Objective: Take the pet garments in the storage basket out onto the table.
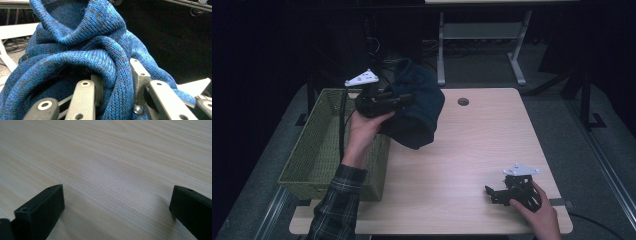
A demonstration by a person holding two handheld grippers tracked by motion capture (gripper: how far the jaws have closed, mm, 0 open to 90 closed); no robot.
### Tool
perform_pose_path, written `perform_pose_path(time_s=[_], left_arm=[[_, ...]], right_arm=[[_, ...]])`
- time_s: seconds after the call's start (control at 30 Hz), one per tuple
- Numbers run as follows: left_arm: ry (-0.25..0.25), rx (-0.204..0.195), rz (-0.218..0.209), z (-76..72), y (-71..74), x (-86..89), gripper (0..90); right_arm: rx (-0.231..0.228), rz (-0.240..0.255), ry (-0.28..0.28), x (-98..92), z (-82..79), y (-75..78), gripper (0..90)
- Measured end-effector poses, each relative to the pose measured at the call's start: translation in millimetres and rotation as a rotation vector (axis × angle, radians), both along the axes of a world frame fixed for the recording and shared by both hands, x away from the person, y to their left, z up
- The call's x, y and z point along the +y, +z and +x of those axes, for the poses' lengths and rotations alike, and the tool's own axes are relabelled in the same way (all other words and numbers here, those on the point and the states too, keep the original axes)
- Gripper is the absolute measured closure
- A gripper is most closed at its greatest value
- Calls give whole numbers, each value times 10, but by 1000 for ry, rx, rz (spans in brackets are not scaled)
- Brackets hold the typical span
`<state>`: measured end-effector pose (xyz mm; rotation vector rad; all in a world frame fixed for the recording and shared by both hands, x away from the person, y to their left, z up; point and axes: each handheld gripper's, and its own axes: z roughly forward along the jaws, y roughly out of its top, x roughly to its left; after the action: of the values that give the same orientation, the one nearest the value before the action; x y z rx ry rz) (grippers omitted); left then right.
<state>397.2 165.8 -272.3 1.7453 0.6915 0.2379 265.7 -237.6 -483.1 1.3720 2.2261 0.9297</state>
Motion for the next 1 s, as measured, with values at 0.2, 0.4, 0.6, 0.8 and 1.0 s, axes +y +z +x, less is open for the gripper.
perform_pose_path(time_s=[0.2, 0.4, 0.6, 0.8, 1.0], left_arm=[[-42, 6, 22, 77, -106, -362, 688], [-92, 23, 69, 164, -316, -795, 688], [-138, 38, 122, 250, -614, -1176, 687], [-156, 71, 191, 323, -896, -1441, 687], [-170, 114, 218, 409, -1183, -1665, 687]], right_arm=[[0, 0, -1, 0, -1, 0, 0], [0, -1, 1, 1, 2, 0, 0], [0, 0, 0, 2, 2, -1, 0], [-4, -2, 15, 1, 0, -2, 0], [2, 0, 14, 7, -7, 1, 0]])
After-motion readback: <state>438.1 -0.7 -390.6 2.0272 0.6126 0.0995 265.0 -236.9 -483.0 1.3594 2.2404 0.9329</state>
